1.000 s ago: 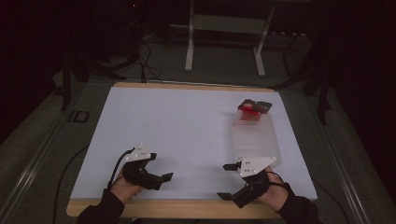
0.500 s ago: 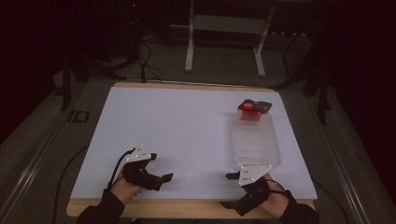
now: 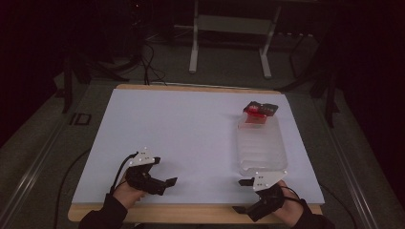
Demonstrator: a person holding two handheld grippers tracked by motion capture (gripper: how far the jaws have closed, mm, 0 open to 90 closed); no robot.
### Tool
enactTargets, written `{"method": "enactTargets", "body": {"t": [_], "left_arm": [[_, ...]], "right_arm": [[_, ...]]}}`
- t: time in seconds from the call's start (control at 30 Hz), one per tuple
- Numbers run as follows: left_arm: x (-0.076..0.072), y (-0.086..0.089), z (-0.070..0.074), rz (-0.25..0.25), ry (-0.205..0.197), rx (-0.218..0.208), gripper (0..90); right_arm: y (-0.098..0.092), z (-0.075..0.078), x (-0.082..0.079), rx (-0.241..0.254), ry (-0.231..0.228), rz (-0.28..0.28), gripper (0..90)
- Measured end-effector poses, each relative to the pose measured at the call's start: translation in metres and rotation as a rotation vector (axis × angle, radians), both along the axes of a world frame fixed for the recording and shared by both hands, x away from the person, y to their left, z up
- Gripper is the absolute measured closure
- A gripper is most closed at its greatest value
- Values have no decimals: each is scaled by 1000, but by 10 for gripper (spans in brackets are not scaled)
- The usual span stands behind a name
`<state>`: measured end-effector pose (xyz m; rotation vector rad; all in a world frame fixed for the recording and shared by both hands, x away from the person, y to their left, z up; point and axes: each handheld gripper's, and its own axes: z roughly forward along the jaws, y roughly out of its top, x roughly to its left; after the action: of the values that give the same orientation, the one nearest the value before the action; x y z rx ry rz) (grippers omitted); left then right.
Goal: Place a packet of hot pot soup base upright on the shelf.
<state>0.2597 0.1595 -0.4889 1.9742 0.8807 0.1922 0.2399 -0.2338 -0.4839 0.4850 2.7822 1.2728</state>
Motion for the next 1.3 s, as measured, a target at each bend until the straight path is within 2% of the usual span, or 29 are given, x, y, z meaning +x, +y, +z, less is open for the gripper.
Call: {"method": "enactTargets", "body": {"t": [0.53,0.67,0.87,1.3], "left_arm": [[1,0,-1,-1,1,1,0],[1,0,-2,-3,5,0,0],[1,-2,-4,-9,8,7,0],[2,-2,-5,-11,13,0,0]], "right_arm": [[-26,-3,3,23,-12,-12,129],[-29,-3,3,-1,-31,3,128],[-37,-3,3,6,-36,6,129],[-37,-5,6,-9,-51,6,130]]}}
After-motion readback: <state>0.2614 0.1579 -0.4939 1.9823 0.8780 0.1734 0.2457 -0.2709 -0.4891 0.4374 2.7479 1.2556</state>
